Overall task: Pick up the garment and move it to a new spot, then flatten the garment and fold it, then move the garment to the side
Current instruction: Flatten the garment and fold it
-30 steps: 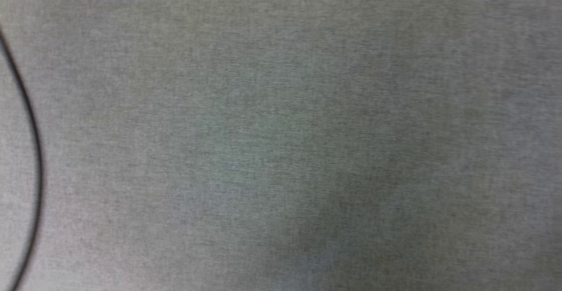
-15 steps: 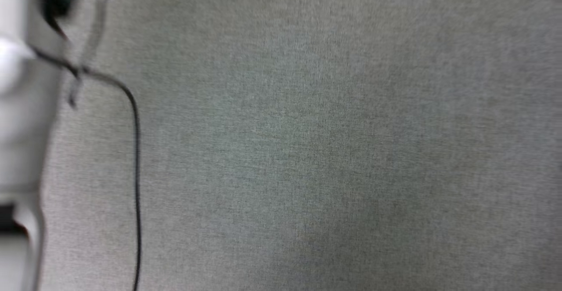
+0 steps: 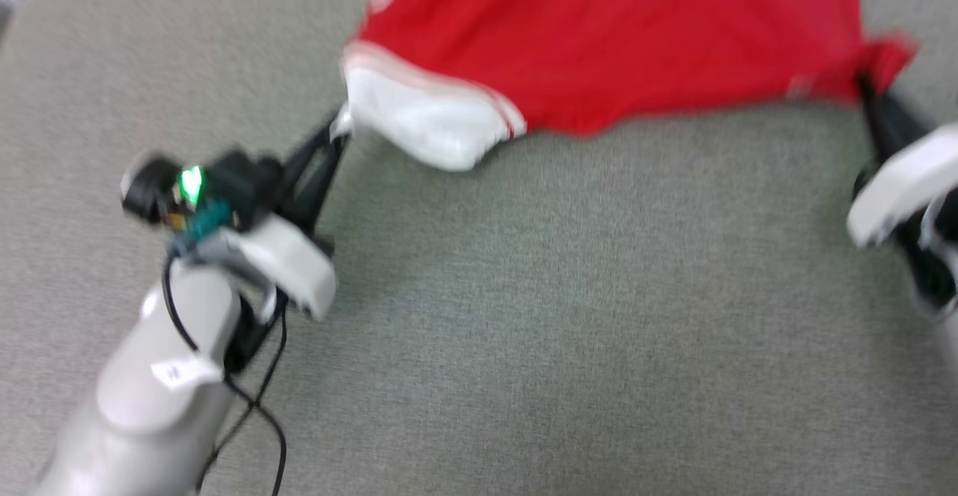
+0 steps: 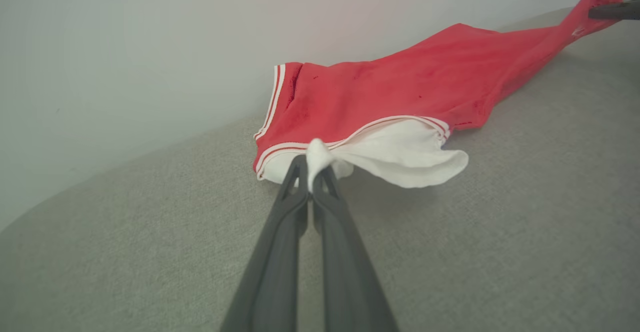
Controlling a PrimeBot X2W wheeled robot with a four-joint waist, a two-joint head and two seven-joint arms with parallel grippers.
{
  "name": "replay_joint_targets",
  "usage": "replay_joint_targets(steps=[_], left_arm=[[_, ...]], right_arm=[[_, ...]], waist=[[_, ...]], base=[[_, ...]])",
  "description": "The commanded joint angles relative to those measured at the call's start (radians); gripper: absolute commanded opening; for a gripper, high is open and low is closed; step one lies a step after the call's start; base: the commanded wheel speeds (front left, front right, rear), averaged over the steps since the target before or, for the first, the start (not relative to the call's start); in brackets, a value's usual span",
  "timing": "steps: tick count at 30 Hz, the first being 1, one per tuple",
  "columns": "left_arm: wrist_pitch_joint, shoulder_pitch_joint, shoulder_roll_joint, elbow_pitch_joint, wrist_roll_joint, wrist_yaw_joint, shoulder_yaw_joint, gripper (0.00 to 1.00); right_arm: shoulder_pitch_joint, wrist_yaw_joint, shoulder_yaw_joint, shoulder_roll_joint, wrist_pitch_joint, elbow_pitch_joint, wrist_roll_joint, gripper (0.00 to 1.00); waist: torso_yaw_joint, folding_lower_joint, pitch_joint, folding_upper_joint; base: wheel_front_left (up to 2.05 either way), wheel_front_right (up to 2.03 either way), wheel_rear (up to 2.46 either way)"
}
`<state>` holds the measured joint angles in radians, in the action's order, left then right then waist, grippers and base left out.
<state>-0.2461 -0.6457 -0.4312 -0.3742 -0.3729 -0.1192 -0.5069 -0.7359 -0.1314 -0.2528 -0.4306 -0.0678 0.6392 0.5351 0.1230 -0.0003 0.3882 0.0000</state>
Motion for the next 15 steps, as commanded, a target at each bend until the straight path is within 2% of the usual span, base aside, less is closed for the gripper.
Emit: replay_joint_targets(steps=[1,3,4,10,11,15], left_arm=[[0.002,0.022,-0.003,0.007,-0.004,0.0,-0.001,0.0],[0.015,0.089,-0.012,0.018,-0.01,0.001,-0.02,0.0],[0.036,0.175,-0.027,0.039,-0.025,0.008,-0.034,0.0],[0.069,0.322,-0.061,0.084,-0.054,0.024,-0.052,0.0],[0.091,0.379,-0.084,0.113,-0.067,0.027,-0.059,0.0],[0.126,0.461,-0.115,0.166,-0.092,0.039,-0.063,0.0]], right_arm=[[0.023,0.001,-0.008,-0.002,0.004,0.0,0.012,0.0],[0.075,0.001,-0.022,-0.013,0.015,0.004,0.044,0.0],[0.143,0.001,-0.036,-0.023,0.038,0.013,0.093,0.0],[0.258,0.001,-0.067,-0.053,0.082,0.015,0.176,0.0],[0.307,0.001,-0.081,-0.075,0.107,0.001,0.223,0.0],[0.383,0.002,-0.115,-0.107,0.14,-0.03,0.272,0.0]], waist=[[0.005,0.0003,-0.048,0.0],[0.007,0.0003,-0.079,0.0],[0.007,0.0003,-0.118,0.0],[0.0,0.0003,-0.192,0.0],[-0.005,0.0003,-0.228,0.0],[-0.014,0.0003,-0.273,0.0]], base=[[0.0,0.0,0.0],[0.0,0.0,0.0],[0.0,0.0,0.0],[0.0,0.0,0.0],[0.0,0.0,0.0],[0.0,0.0,0.0]])
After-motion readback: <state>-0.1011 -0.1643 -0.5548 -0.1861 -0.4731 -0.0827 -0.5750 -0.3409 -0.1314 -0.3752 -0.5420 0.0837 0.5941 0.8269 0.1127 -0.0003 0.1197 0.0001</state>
